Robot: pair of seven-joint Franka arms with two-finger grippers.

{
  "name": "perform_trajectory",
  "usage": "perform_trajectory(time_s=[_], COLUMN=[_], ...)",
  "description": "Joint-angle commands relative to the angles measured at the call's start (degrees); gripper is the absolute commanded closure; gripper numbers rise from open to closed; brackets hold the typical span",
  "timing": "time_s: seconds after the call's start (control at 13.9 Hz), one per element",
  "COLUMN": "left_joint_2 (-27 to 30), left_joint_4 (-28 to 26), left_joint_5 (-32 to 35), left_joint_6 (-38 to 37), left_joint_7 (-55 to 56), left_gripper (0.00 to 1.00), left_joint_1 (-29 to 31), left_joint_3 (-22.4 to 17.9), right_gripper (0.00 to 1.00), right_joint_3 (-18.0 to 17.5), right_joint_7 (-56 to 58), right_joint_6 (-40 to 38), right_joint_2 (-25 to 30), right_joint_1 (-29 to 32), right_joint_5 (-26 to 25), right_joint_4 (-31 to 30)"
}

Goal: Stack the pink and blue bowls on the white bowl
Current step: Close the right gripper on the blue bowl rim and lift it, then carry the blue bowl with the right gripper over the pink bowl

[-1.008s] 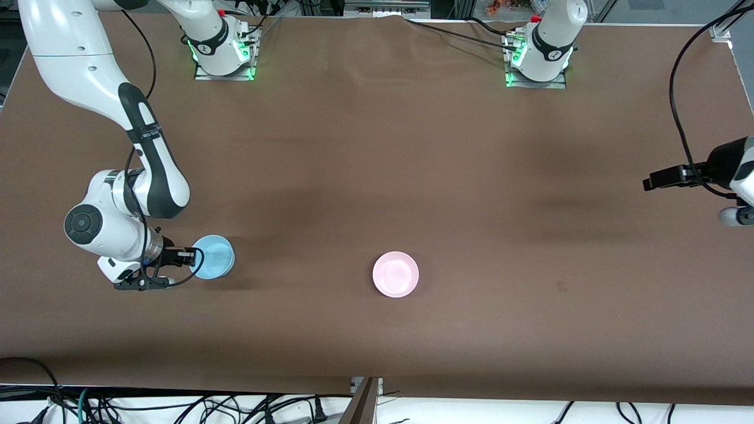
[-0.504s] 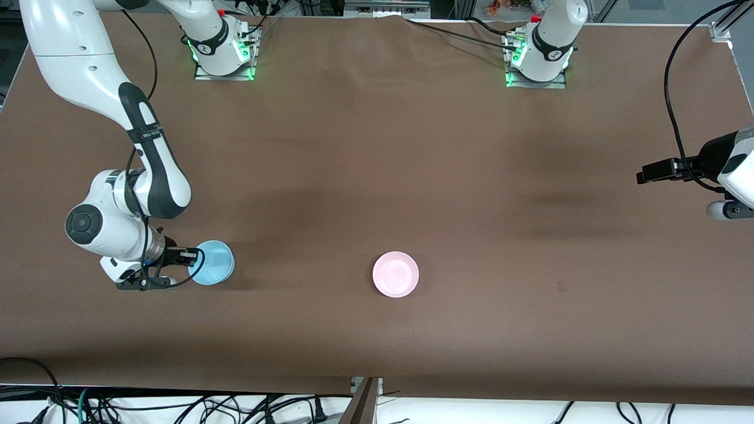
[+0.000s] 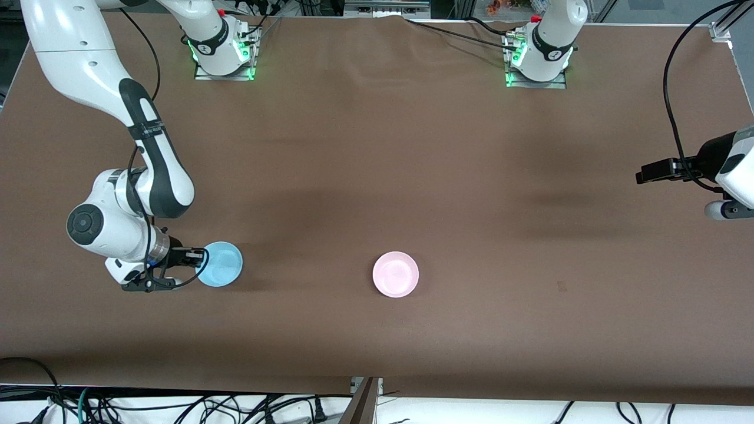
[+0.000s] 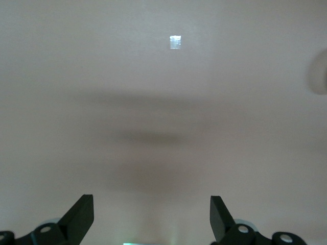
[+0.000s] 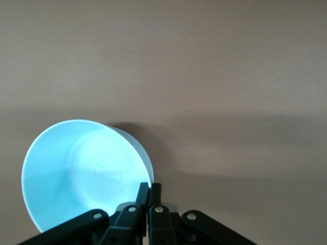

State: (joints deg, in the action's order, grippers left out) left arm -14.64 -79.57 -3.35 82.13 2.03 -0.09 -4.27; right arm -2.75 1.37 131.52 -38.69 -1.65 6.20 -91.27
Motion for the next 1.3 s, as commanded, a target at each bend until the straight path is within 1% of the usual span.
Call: perform_trajectory(time_s=[0.0,0.07,0.14,0.22,0.36,0.43,0.79,1.01,1.15,1.22], left_joint_2=[1.5,1.5,1.5,1.5,1.5,1.5,1.5,1.5,1.5,1.5], left_joint_4=[-1.0,-1.0,-1.0,-1.0,-1.0,-1.0,-1.0,-1.0,-1.1,-1.1], left_joint_5=[3.0,2.9,3.0,3.1,3.1,3.1,3.0,2.9,2.9,2.9], left_joint_6=[-0.1,-0.1,-0.1,-0.1,-0.1,-0.1,-0.1,-0.1,-0.1,-0.1], left_joint_7=[0.5,0.4,0.3,0.3,0.2,0.3,0.3,0.3,0.2,0.2], left_gripper=[0.00,0.00,0.00,0.00,0.00,0.00,0.00,0.00,0.00,0.00], left_joint_1=[-1.1,-1.1,-1.1,-1.1,-1.1,-1.1,-1.1,-1.0,-1.0,-1.0], left_joint_3=[0.3,0.4,0.3,0.3,0.2,0.2,0.2,0.2,0.2,0.2], right_gripper=[1.00,1.00,1.00,1.00,1.00,1.00,1.00,1.00,1.00,1.00], right_joint_3=[-3.2,-4.4,-4.6,-4.5,-4.5,-4.5,-4.5,-4.5,-4.5,-4.5], right_joint_7=[-2.7,-7.0,-10.2,-12.9,-19.6,-22.3,-31.4,-32.3,-33.0,-35.5], right_joint_6=[-4.3,-4.6,-5.1,-6.1,-8.0,-9.1,-10.8,-11.3,-11.2,-10.8], right_joint_2=[2.9,3.1,3.1,3.0,2.9,2.6,-0.1,-3.9,-9.1,-10.9], right_joint_1=[-0.1,-0.6,-2.3,-4.7,-7.8,-9.2,-18.2,-22.0,-25.0,-26.2], right_joint_5=[3.8,3.2,2.4,0.6,-4.7,-6.0,-6.5,-6.4,-6.3,-6.3], right_joint_4=[1.8,2.4,4.0,5.3,6.5,7.6,13.9,21.3,28.7,30.8])
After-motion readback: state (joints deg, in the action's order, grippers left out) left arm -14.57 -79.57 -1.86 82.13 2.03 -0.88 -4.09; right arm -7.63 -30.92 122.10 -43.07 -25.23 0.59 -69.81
